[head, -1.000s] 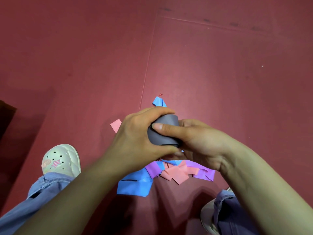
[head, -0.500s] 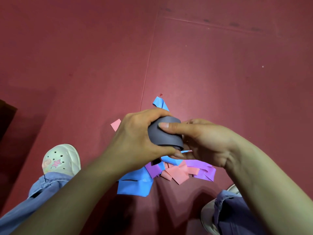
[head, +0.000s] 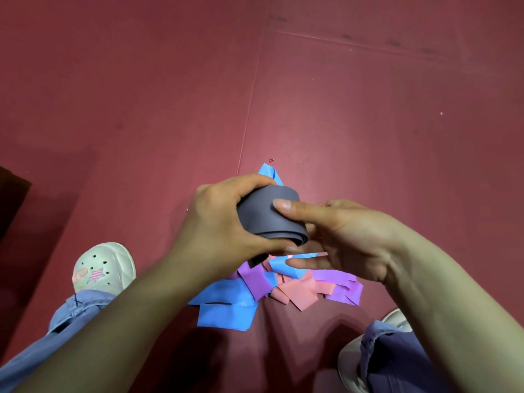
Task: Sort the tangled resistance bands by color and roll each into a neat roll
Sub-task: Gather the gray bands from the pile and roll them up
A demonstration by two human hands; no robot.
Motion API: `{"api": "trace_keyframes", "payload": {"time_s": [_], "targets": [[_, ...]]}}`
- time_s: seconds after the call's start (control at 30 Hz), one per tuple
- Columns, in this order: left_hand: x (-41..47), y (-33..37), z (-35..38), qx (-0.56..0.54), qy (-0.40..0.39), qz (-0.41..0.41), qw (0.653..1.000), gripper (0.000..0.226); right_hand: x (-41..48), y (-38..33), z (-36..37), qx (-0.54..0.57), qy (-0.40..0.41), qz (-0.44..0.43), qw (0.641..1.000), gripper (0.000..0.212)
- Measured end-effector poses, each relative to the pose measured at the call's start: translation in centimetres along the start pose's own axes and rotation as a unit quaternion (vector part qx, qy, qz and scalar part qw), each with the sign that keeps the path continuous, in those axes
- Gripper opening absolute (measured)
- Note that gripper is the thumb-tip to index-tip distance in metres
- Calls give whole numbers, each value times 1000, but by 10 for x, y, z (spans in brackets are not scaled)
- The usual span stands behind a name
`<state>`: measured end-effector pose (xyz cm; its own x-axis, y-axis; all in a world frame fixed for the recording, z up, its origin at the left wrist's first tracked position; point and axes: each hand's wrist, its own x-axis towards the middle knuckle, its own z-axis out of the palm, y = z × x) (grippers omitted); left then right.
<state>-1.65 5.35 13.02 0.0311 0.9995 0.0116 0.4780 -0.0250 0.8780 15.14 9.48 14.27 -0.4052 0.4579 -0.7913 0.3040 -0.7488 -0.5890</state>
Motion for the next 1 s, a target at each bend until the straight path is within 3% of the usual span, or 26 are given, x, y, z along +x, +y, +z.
{"api": "trace_keyframes", "payload": {"time_s": [0.07, 0.2, 0.4, 0.57, 0.7, 0.83, 1.0], "targets": [[0, 0, 0, 7, -7, 3, 1000, 58, 1, 0, 1, 7, 9, -6, 1000, 64], [0, 2, 1, -24, -14, -22, 999, 75, 1, -1, -3, 48, -11, -6, 999, 71], [1, 1, -1, -88, 14, -23, 996, 54, 1, -1, -3, 86, -56, -7, 995, 38], [1, 2, -1, -41, 21, -20, 999, 47, 0, -1, -1, -2, -12, -10, 1000, 72], [1, 1, -1, -37, 0, -19, 999, 56, 1, -1, 1, 16, 0, -14, 1000, 67], [1, -1, 1, -58, -27, -47, 997, 80, 3, 0, -1, 53, -2, -3, 999, 63], [2, -1, 1, -102, -4, -42, 994, 58, 3, 1, -3, 53, -18, 9, 998, 55]]}}
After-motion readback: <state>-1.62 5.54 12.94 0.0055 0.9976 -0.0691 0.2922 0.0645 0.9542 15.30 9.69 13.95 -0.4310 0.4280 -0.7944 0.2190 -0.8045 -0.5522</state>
